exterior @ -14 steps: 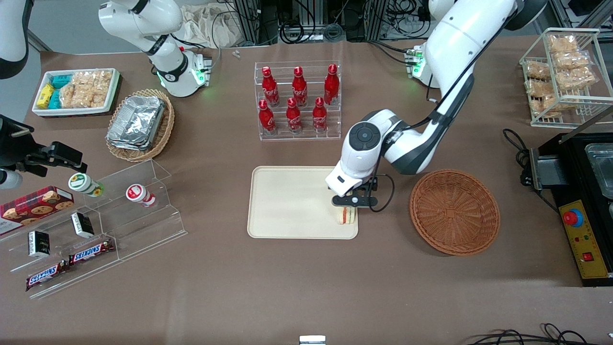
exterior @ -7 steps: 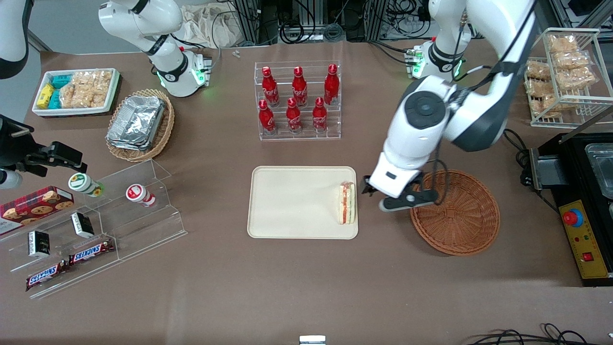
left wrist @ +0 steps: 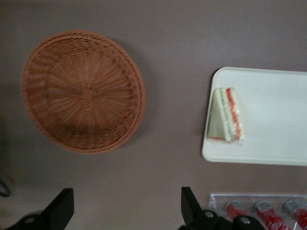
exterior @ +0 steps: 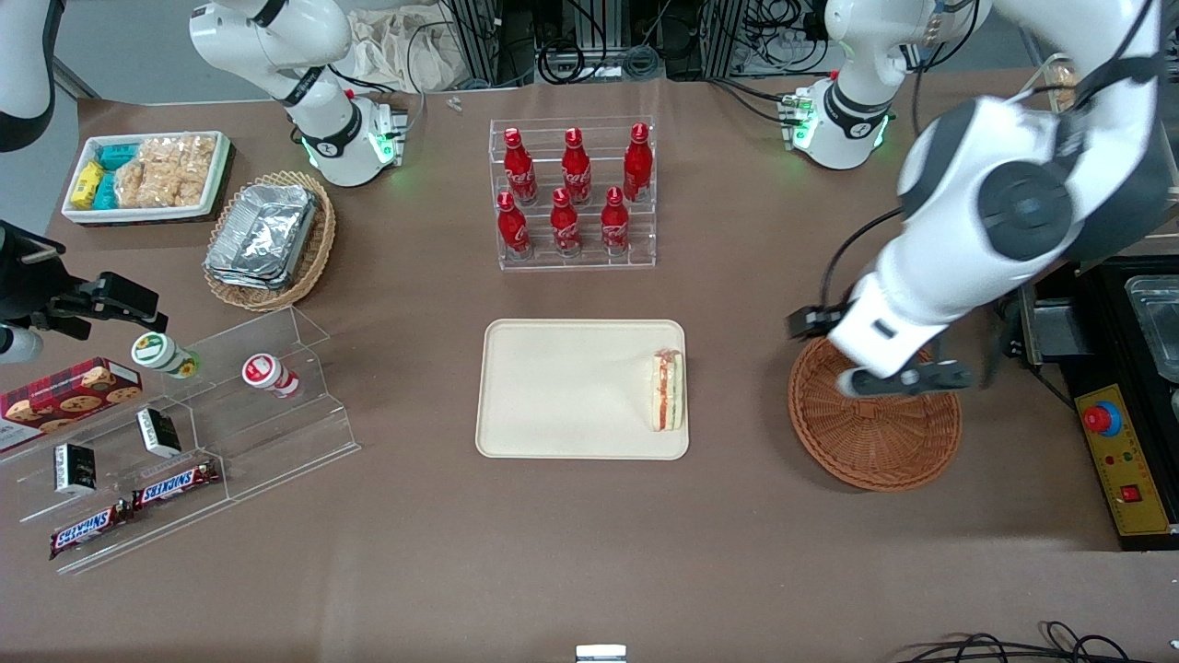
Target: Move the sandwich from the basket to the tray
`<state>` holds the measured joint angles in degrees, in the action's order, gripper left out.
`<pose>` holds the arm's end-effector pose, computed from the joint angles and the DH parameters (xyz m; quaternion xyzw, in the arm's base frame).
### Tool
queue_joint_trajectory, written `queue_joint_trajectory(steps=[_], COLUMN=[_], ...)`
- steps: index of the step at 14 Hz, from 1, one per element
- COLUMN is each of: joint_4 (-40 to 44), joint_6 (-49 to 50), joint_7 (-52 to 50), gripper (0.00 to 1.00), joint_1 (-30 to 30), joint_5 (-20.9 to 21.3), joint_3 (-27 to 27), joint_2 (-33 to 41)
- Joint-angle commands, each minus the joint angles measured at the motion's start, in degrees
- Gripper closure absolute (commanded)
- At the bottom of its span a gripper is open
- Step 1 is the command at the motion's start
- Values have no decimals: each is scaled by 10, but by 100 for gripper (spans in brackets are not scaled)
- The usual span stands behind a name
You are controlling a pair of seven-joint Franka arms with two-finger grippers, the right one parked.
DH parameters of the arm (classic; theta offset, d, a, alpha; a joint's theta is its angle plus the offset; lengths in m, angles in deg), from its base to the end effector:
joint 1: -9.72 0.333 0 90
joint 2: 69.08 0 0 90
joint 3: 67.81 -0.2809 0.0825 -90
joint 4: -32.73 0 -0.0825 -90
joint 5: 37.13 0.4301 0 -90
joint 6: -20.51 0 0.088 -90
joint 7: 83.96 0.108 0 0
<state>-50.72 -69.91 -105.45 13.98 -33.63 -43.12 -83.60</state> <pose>0.6267 -0.1990 0.5010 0.9982 0.0106 -0.0587 0.0013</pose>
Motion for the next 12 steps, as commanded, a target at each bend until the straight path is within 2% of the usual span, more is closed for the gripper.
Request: queue_joint_trajectory(steps=[1,3,4,7,9,12], joint_4=[-11,-19,-28,-107,-126,-95], joint_6=[67,104,117,110,96,93], joint_7=[53,110,154,189,189,177], gripper=[0,0,0,0,0,0], joint_1=[22,-5,-16,-113,-120,-120], joint_5=[-14,-24,-46,-56,-50,-58], joint_3=[-20,-88,-135,-268,-274,-273], joint_2=[62,105,130,218,228,203])
